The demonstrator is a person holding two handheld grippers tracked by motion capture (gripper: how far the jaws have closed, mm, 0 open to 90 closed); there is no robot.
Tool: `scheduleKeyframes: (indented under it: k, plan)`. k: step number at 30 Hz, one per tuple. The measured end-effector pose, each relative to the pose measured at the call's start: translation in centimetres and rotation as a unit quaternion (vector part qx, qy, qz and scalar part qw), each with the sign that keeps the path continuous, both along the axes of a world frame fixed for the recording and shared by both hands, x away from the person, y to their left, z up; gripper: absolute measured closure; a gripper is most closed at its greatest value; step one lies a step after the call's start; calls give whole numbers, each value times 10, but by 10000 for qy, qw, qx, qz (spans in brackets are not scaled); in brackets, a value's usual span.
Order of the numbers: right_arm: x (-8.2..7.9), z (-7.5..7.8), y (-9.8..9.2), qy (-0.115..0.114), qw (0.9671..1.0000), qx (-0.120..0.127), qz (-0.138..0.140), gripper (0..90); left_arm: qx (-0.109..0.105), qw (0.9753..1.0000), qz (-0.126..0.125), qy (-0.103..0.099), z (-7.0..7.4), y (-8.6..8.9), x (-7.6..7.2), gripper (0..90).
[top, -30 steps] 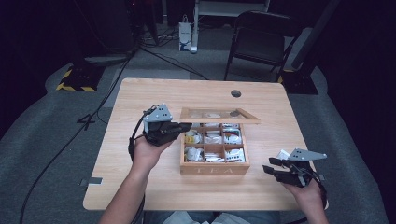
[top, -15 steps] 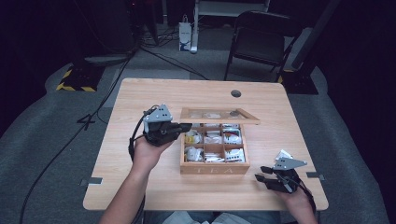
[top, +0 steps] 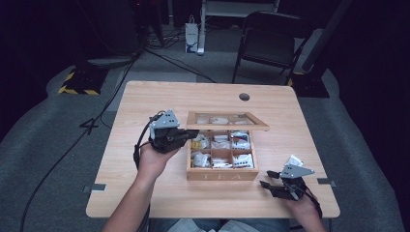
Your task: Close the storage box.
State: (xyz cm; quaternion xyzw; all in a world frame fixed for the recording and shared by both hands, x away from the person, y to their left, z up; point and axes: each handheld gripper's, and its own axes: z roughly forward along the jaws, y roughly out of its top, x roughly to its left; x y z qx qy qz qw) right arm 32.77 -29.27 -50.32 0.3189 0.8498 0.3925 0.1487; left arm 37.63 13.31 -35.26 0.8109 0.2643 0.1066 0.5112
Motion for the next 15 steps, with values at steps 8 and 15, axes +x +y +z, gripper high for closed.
scheduleKeyframes:
  k: [8,15]
  plan:
    - [1,0,0,29,10000,31,46,480,192,9998,25,-31,-6,-2,-8,886]
    - [2,0,0,22,10000,37,69,482,122,9999,50,85,-12,-1,-13,883]
